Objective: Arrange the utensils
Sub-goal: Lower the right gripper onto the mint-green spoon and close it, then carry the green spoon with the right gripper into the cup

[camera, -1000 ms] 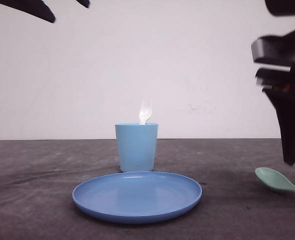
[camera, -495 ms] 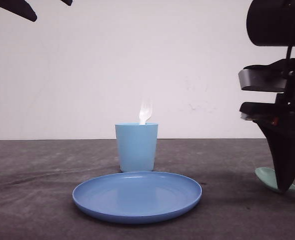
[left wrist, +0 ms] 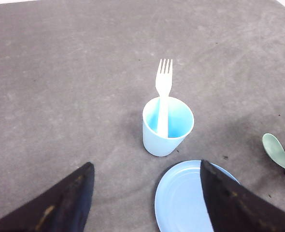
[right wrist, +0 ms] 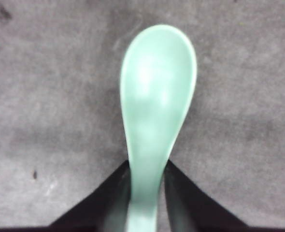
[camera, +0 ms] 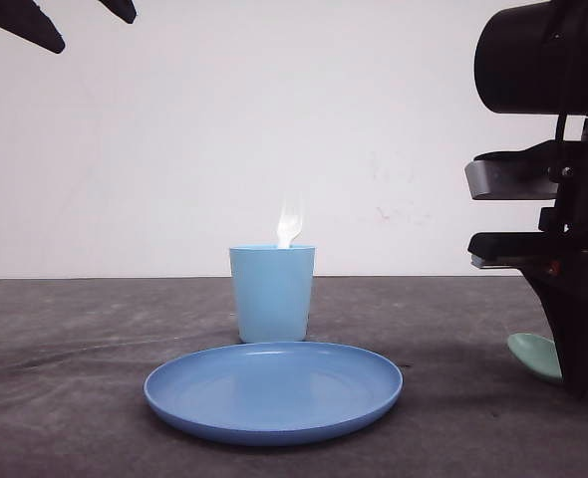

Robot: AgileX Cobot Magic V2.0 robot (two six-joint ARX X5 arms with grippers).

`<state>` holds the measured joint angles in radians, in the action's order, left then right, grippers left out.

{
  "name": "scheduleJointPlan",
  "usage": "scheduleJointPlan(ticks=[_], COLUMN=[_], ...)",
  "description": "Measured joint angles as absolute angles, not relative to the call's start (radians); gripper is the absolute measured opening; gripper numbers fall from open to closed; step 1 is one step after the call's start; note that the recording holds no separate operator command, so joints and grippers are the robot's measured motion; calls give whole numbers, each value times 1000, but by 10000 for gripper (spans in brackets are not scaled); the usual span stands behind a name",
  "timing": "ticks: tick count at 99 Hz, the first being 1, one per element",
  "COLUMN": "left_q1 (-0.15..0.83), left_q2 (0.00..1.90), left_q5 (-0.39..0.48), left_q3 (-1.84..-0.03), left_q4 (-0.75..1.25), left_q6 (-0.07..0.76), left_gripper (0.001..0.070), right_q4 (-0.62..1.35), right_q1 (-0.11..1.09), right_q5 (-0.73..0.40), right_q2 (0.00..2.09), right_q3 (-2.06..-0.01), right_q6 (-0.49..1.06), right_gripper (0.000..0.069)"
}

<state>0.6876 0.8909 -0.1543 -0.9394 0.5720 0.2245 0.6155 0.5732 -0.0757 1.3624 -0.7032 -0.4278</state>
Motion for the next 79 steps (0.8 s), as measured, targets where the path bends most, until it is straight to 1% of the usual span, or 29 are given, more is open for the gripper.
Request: scheduleJointPlan(ticks=[12,48,63,79], left_q1=[688,688,688,688], left_q2=[891,891,891,891], left_q5=[-155,-154,-155,-155], left_q3=[-939,-939,-939,-939], left_q4=[572,574,583,588], left_q6=[224,225,224,224], left_gripper=[422,422,422,422], right_q4=[615,614,606,484], right_q1=[575,578,587,624], right_q5=[-76,-78,-80,-80], right_q2=[1362,1352,1281,1227], right_q3=[-703,-714,-802,-934], right_q6=[-429,-426,-410,-370], right_gripper=[86,83,83,83])
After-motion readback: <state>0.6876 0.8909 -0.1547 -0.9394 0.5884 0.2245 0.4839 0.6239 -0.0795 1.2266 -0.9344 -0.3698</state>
